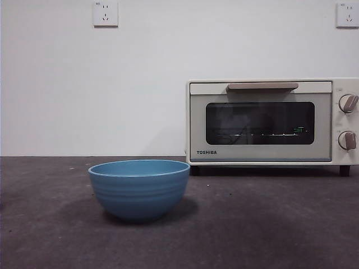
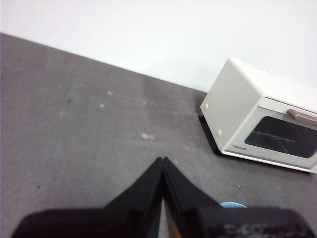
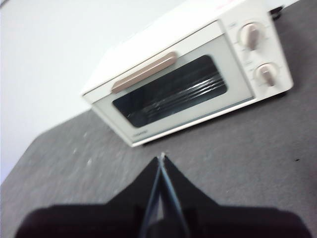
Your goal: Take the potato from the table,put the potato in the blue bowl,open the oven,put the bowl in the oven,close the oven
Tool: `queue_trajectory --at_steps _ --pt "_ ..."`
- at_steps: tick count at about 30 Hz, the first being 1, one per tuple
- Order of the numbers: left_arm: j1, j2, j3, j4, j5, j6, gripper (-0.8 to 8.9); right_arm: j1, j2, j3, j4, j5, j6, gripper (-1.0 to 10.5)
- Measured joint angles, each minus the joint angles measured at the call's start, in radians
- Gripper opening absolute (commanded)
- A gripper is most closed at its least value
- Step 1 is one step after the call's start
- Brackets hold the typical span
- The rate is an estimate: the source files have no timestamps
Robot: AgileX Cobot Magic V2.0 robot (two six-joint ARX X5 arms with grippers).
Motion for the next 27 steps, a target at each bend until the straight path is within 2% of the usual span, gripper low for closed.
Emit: queue_trajectory --at_steps 9,13,19,22,27 --pt "0.000 0.181 0.322 -0.296 0.008 0.037 -0.05 0.000 0.314 0.288 -0.272 -0.029 -0.103 0.0" --pt "0.000 0.246 0.417 -0.404 0.077 0.093 -0.05 0.000 0.411 0.345 -0.272 -0.129 -0.113 0.0" --pt "0.000 0.296 0.452 -0.478 0.208 0.161 -0.05 0.034 0.511 0.363 -0.156 -0.384 -0.111 -0.1" --pt "-0.007 0.304 0.452 -0.486 0.212 0.170 -0.05 0.118 0.562 0.366 -0.125 -0.390 -0.100 -0.1" --pt "-0.057 0.303 0.453 -0.510 0.213 0.178 -0.05 0.336 0.655 0.371 -0.076 -0.293 -0.095 -0.1"
